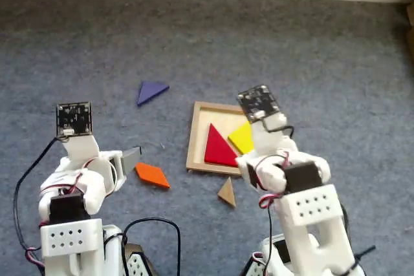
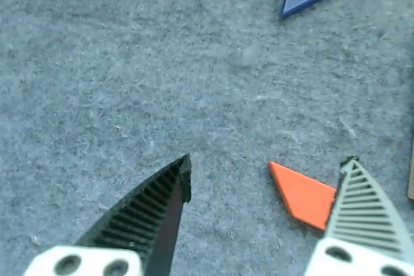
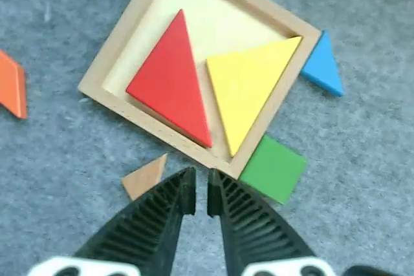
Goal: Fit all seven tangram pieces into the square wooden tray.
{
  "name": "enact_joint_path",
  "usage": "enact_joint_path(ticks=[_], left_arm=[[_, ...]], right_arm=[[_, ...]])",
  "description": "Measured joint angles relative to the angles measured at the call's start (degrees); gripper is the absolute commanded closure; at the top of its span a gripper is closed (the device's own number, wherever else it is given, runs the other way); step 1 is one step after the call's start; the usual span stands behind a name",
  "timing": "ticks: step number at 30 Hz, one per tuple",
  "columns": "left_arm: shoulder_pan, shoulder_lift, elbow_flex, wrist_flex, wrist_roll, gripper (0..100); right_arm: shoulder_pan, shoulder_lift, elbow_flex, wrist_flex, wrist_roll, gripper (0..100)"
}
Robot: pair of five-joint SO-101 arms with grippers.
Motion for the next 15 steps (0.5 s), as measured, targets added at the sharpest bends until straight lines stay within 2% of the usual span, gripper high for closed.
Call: enact_joint_path(ticks=[6,15], left_arm=[[-0.8,-4.1,7.3,-4.1,0.0,65],[-0.8,-6.9,9.1,-4.2,0.0,65]], right_arm=[[-5.3,14.0,-6.2,-1.4,-5.4,74.7],[-14.2,37.4,-19.2,-3.7,-6.4,74.5]])
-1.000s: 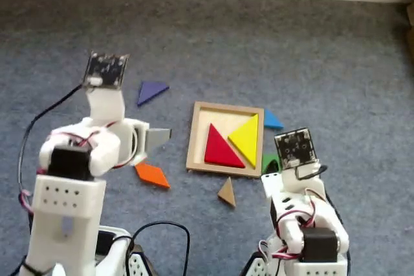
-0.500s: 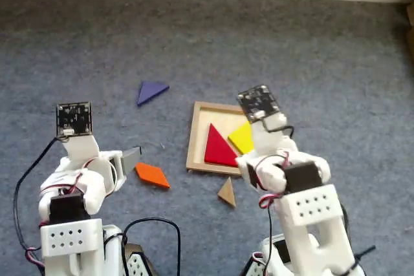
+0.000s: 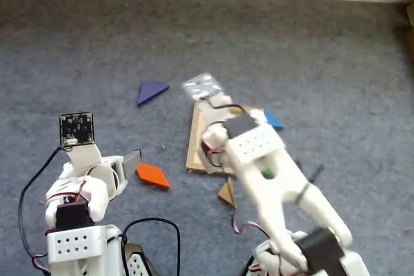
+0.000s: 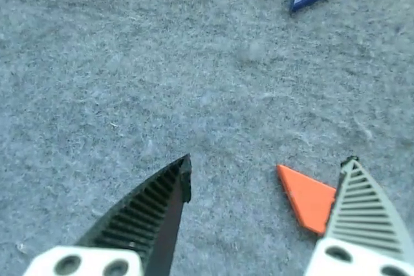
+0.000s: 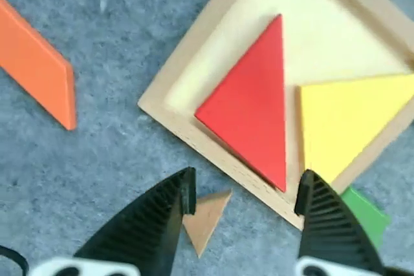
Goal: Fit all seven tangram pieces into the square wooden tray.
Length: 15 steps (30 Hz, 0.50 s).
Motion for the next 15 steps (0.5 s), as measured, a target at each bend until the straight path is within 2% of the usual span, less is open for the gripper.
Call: enact_joint_path(ticks=[6,15], left_arm=[[-1.9,0.0,0.2,0.0,-2.2,65],[-3.1,0.0,0.2,0.0,-2.7,65]], right_arm=[[-1.0,11.4,-2.5,-5.8,0.0,74.5],[-1.0,16.9,-2.6,-11.2,0.0,74.5]])
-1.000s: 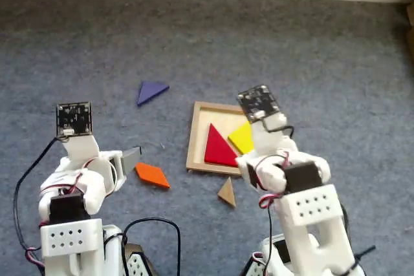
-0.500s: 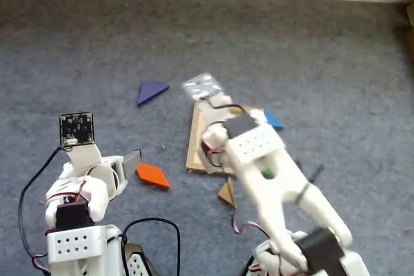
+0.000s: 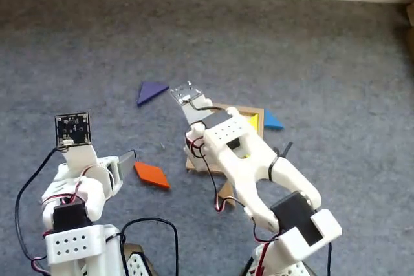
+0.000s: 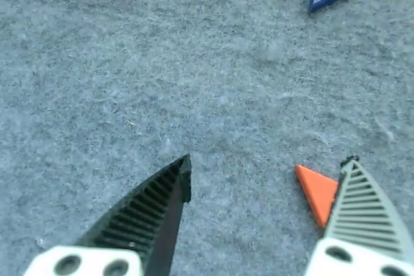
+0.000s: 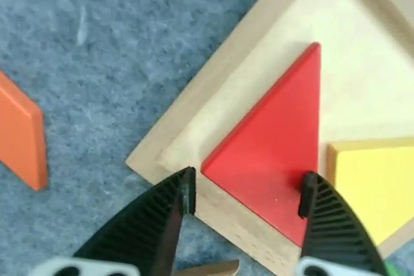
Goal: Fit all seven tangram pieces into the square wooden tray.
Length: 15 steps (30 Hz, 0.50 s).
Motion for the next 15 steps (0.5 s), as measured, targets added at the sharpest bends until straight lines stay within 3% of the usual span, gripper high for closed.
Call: enact_joint_path(ticks=[15], left_arm=[[0.0,0.0,0.0,0.0,-0.1,65]], right_arm=[[1.5,5.3,-2.8,-1.7,0.0,74.2]])
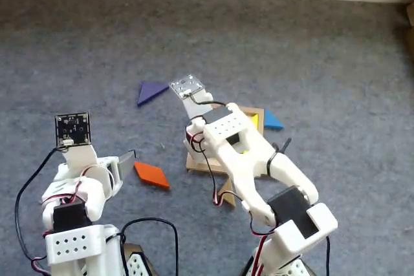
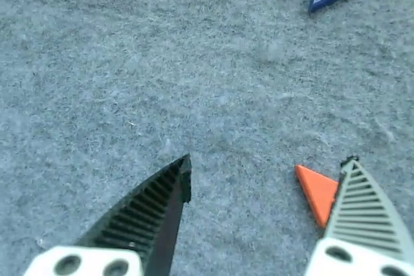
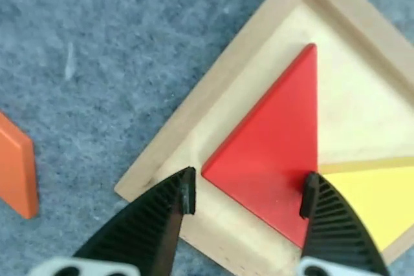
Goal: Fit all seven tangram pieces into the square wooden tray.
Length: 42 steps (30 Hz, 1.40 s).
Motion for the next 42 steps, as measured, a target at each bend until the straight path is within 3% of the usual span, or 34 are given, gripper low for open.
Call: enact_joint_path(ticks=[15,28,34,42], left_arm=[[0.0,0.0,0.4,0.0,0.0,65],[0.0,0.0,0.4,0.0,0.0,65],[0.0,0.0,0.4,0.0,0.0,65],[0.0,0.0,0.4,0.0,0.0,65]], right_arm=[[-0.9,3.3,-1.8,0.1,-0.1,74.2],[-1.1,12.8,-14.9,9.8,-0.1,74.7],[-0.8,12.8,-15.0,9.8,0.7,82.7],[2.8,13.5,-18.9,12.0,2.6,83.2]])
